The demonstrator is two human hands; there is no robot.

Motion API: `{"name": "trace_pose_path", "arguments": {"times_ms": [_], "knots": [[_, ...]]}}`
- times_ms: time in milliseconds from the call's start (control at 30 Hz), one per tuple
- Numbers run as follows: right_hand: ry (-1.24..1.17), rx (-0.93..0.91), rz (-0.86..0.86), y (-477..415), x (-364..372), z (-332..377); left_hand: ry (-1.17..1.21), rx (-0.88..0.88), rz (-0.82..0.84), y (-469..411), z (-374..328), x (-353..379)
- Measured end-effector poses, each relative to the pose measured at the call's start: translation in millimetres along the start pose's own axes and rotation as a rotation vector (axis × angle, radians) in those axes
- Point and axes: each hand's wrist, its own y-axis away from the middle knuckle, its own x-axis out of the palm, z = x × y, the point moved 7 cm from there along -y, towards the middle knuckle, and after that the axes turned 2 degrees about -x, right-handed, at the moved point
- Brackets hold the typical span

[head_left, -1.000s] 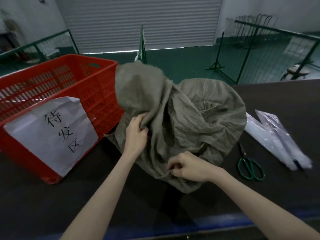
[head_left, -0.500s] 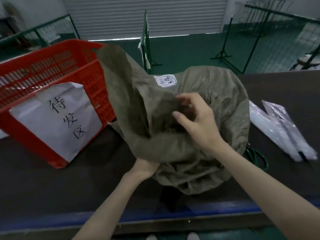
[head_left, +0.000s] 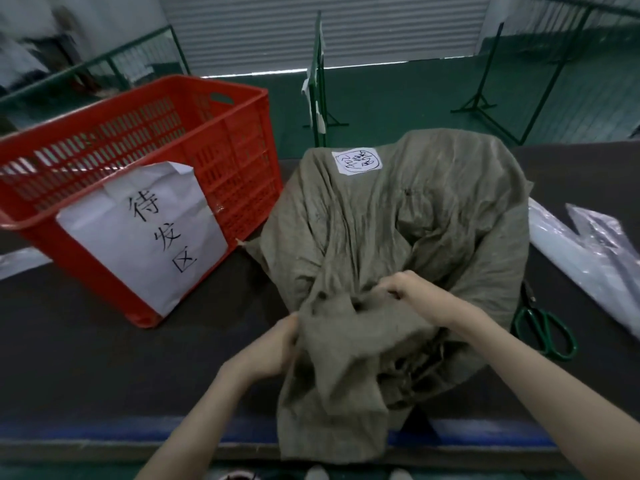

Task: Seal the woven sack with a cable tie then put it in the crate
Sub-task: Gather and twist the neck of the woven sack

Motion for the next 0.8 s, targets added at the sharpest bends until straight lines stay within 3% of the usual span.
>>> {"name": "trace_pose_path", "arguments": {"times_ms": [67,167,233,333,433,533,800], "knots": [[0.087,0.036,0.034,2.1,4.8,-13.3,-0.057,-0.052,-0.099,-21.1,39.3,-27.4],[0.391,0.069,0.145,1.6,16.9,-11.5,0.229,-0.201,-0.249,-31.1,47.2,-48.2],[0.653,0.046,0.156,2.0,33.1,-3.4,0.445,-0.277,-0.257,-41.1,47.7,-44.7],[0.874,-0.013,0.117,8.3,64.1,2.9,0.488,-0.322,-0.168,-53.2,38.3,-26.6],[0.827,0.021,0.151,14.5,85.6,-0.7,0.454,-0.289,-0.156,-70.1,31.9,-5.5],[0.746,0.049,0.121,25.6,86.6,6.5,0.363,-0.314,-0.263,-82.4,28.5,2.6],[0.245,0.219,0.273,46.3,73.5,-11.3,0.409,-0.308,-0.442,-94.0,39.2,27.9]]}}
